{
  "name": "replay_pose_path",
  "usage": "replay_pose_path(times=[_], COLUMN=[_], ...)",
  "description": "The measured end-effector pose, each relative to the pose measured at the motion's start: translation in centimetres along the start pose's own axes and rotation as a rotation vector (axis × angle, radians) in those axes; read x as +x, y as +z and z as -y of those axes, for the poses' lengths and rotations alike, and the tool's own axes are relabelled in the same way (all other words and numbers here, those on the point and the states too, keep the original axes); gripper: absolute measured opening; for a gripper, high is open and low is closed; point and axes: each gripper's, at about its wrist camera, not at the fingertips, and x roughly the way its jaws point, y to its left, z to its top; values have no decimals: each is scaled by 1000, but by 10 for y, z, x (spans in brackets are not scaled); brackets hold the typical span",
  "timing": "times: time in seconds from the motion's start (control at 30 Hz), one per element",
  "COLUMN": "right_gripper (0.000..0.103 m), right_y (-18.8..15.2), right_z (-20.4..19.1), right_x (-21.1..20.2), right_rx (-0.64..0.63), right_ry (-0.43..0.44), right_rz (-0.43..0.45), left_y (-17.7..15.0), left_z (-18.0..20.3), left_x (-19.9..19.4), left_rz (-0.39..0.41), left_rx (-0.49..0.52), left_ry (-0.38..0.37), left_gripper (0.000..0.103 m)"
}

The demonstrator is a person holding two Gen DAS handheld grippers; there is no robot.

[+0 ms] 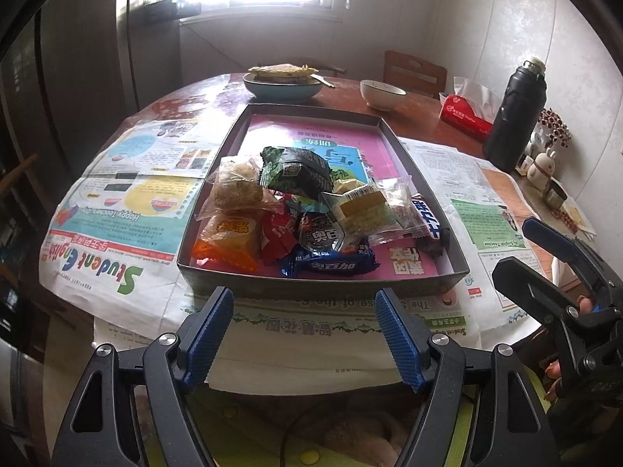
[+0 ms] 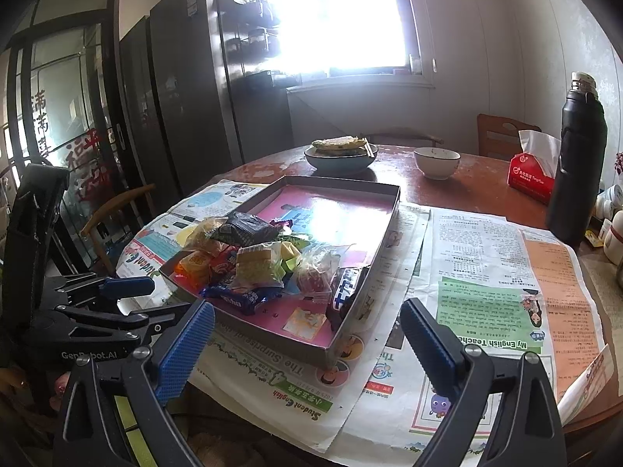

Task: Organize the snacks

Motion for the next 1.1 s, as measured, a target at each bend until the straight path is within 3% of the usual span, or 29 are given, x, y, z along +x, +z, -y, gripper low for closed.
replay_pose_path(times=[1.1], right_gripper=[97], right_y=[-3], right_z=[4], right_x=[4], right_rx=[23], right_ry=[-6], right_rz=[-15], left_y=[2], left_z=[1], left_x=[-1], left_rz=[9], left_rx=[-1], left_ry=[20], left_gripper=[77])
